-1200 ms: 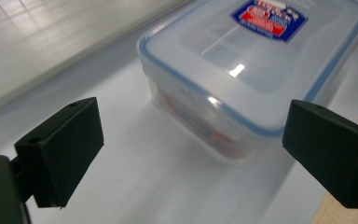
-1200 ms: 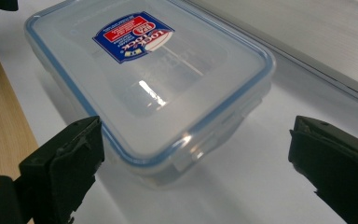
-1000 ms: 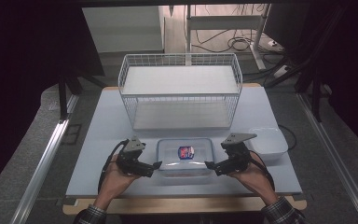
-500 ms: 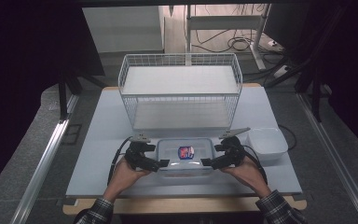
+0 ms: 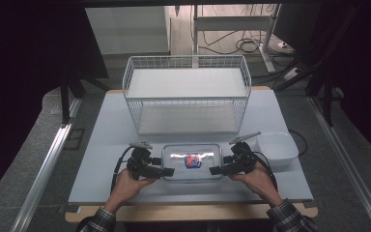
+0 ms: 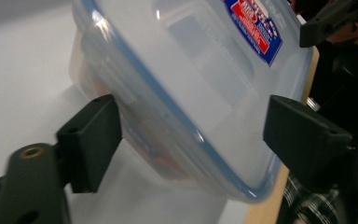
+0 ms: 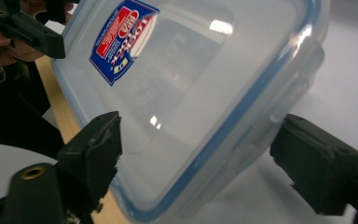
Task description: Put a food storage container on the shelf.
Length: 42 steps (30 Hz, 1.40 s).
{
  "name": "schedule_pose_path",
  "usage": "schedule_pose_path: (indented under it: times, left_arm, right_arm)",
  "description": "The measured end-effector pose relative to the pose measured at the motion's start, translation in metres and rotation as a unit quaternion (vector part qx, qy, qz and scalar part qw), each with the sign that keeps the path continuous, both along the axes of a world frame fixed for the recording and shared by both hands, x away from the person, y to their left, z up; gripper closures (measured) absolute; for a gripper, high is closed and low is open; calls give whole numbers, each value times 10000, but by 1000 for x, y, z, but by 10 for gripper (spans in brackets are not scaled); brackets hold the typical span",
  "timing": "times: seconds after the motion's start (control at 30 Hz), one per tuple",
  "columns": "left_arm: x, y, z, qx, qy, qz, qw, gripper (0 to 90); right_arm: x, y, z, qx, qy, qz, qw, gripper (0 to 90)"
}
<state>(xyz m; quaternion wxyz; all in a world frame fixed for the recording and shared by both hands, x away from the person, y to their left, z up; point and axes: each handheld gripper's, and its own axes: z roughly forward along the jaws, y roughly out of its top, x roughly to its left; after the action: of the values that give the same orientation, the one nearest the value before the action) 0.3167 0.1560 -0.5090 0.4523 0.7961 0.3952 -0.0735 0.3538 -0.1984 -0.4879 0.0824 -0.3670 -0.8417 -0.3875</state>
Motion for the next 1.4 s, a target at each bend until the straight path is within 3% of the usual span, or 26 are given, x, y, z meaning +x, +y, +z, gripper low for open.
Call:
schedule_pose_path:
  times: [0.07,0.1,0.13,0.17,0.2,0.33,0.43,0.57,0.63,0.67,0.77,0.9,1.03,1.13,1.4]
  left_arm:
    - [-5,2,2,-24,-35,23,10000,260]
    - [-8,5,2,-161,-1,135,9998,305]
    - [-8,5,2,-161,-1,135,9998,370]
    - [-11,11,2,-381,4,219,9990,419]
    - [-13,11,2,-400,-30,239,9989,434]
    - [-14,11,3,-452,-20,389,9982,449]
    - [-14,12,4,-554,-53,523,9971,489]
    - [-14,13,5,-575,-76,564,9967,500]
    - [-14,13,7,-512,-173,591,9968,510]
    - [-13,13,8,-507,-193,622,9966,514]
    - [-12,14,10,-487,-203,623,9967,514]
    - [-10,15,21,-439,-352,638,9964,514]
    - [-8,16,36,-407,-515,632,9958,515]
    - [-3,15,51,-372,-671,635,9950,516]
    - [11,15,81,-334,-908,598,9935,517]
  right_arm:
    - [-3,-4,0,86,56,-41,9999,250]
    - [-4,-7,2,189,107,-124,9997,306]
    - [-5,-12,3,300,87,-160,9994,358]
    - [-7,-15,5,391,90,-172,9990,403]
    - [-8,-18,6,434,87,-185,9988,423]
    - [-12,-18,6,448,65,-300,9985,435]
    - [-15,-21,8,602,85,-488,9970,488]
    - [-17,-20,9,630,95,-597,9962,497]
    - [-18,-19,10,641,26,-648,9958,504]
    - [-19,-17,11,565,-165,-658,9961,503]
    - [-19,-16,11,599,-165,-675,9958,503]
    - [-15,-16,16,655,-247,-614,9957,503]
    - [-12,-15,29,714,-471,-552,9948,502]
    - [-8,-15,44,793,-709,-580,9926,501]
    - [3,-16,69,886,-952,-635,9895,501]
